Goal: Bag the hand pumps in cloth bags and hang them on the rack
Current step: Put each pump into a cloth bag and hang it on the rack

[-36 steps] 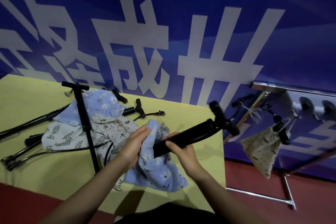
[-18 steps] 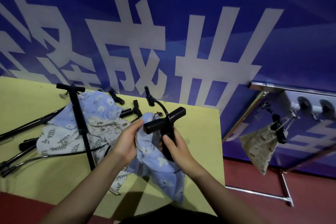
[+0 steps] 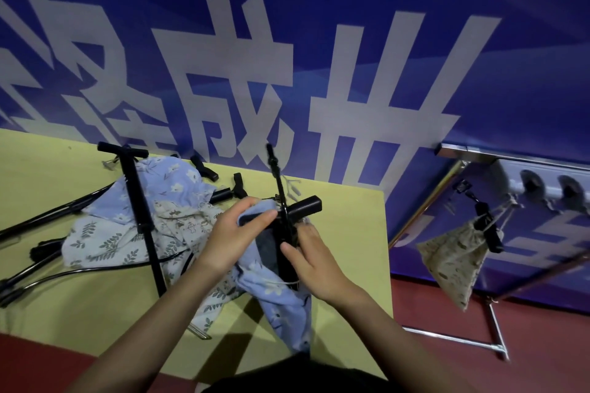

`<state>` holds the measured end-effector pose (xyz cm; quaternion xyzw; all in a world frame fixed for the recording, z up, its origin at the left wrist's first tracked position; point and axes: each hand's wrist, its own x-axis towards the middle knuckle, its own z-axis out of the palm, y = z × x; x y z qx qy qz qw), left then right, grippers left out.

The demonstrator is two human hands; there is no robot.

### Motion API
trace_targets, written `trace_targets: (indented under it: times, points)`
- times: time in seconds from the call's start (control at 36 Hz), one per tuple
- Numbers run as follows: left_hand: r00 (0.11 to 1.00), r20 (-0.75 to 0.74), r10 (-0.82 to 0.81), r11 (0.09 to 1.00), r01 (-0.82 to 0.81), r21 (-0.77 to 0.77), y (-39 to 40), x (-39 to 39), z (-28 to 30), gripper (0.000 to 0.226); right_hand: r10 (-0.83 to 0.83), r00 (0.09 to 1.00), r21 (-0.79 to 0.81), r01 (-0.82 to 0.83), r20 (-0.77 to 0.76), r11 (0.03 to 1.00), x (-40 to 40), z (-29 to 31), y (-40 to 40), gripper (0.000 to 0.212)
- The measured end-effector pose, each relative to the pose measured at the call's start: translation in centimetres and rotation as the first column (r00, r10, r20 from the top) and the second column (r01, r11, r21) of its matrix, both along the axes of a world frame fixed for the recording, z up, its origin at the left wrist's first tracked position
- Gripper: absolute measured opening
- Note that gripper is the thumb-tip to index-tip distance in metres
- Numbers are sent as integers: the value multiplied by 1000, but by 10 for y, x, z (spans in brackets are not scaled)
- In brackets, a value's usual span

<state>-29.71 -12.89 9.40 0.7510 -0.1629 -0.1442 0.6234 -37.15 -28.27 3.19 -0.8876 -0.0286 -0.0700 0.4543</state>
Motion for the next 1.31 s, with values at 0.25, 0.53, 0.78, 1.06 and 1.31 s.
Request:
trace_targets:
  times: [0.25,0.53,0.78,1.06,1.31]
  points:
    - [997,6,74,996,-74,-41,20,17,-4,17,225,973,-555,-162,48,816,-1,0,-42,31]
    - [999,26,21,999,-20,-51,31,21,-1,12,-234,875,85,219,425,972,6,54,-49,20]
    - [993,81,-89,995,92,-29,22,9,8,15,-192,980,465,147,51,873,25,104,-36,16]
    - [999,-34,-16,992,11,-128,32,3,6,12,-253,960,366,279,-117,888,26,88,-53,23]
    - [982,-27,-189,980,187,-69,24,-7,17,14,-88,996,625,70,-1,778,31,113,-31,23]
